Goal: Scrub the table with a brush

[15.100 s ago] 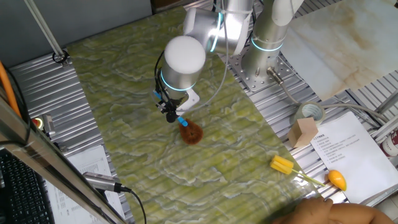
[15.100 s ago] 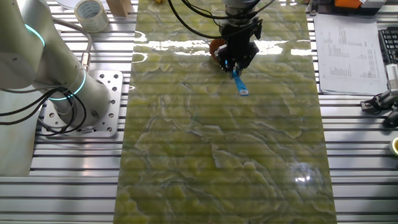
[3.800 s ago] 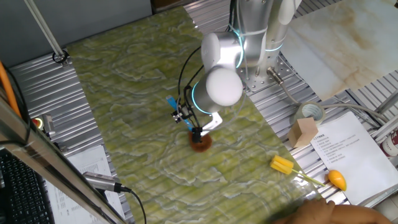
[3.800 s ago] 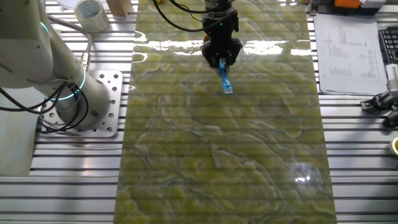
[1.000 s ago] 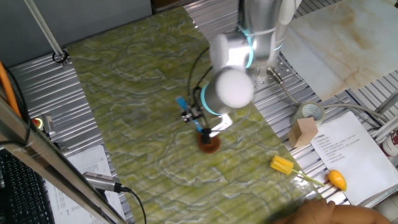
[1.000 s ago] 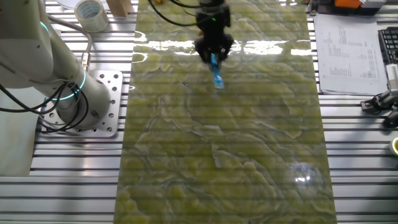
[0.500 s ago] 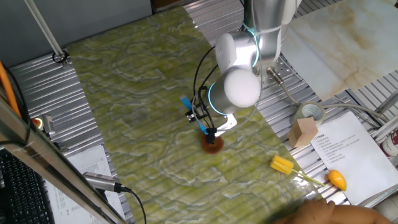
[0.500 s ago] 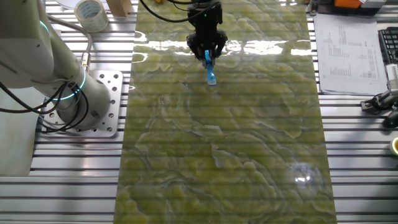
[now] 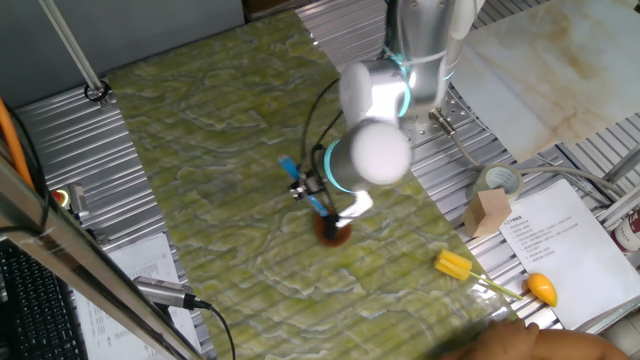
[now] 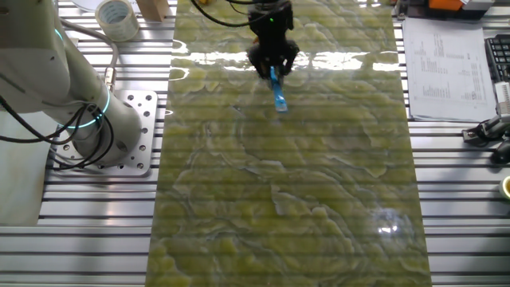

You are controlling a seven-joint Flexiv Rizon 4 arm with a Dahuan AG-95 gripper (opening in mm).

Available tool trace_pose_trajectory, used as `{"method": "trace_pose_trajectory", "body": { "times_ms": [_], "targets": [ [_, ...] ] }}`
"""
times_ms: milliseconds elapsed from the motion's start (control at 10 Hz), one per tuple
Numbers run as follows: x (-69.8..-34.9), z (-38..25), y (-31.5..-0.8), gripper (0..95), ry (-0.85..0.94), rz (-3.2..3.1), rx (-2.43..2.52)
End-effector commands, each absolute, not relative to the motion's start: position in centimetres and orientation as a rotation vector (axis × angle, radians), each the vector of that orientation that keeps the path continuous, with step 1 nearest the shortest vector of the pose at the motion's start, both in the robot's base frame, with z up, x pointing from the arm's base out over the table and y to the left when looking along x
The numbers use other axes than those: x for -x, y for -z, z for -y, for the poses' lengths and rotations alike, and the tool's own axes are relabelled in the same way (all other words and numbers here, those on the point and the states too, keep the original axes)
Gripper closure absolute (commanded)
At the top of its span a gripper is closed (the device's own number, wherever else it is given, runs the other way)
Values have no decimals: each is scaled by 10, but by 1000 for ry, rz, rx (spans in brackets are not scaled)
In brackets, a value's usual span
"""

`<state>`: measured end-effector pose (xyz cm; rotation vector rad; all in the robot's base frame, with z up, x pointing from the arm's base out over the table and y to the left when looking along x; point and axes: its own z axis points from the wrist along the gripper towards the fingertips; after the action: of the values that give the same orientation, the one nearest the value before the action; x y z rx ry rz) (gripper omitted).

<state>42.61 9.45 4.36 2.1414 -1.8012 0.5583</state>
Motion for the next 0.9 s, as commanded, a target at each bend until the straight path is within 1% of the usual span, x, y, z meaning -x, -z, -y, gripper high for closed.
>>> {"method": "trace_pose_trajectory", "body": {
  "times_ms": [100, 300, 500, 700, 900],
  "targets": [
    [-435, -86, -43, 950, -554, 1789, -2151],
    [-447, -73, -44, 950, -541, 1765, -2172],
    [-450, -69, -45, 950, -535, 1763, -2175],
    [-447, -73, -44, 950, -511, 1790, -2157],
    [-437, -87, -44, 950, -504, 1815, -2133]
  ]
}}
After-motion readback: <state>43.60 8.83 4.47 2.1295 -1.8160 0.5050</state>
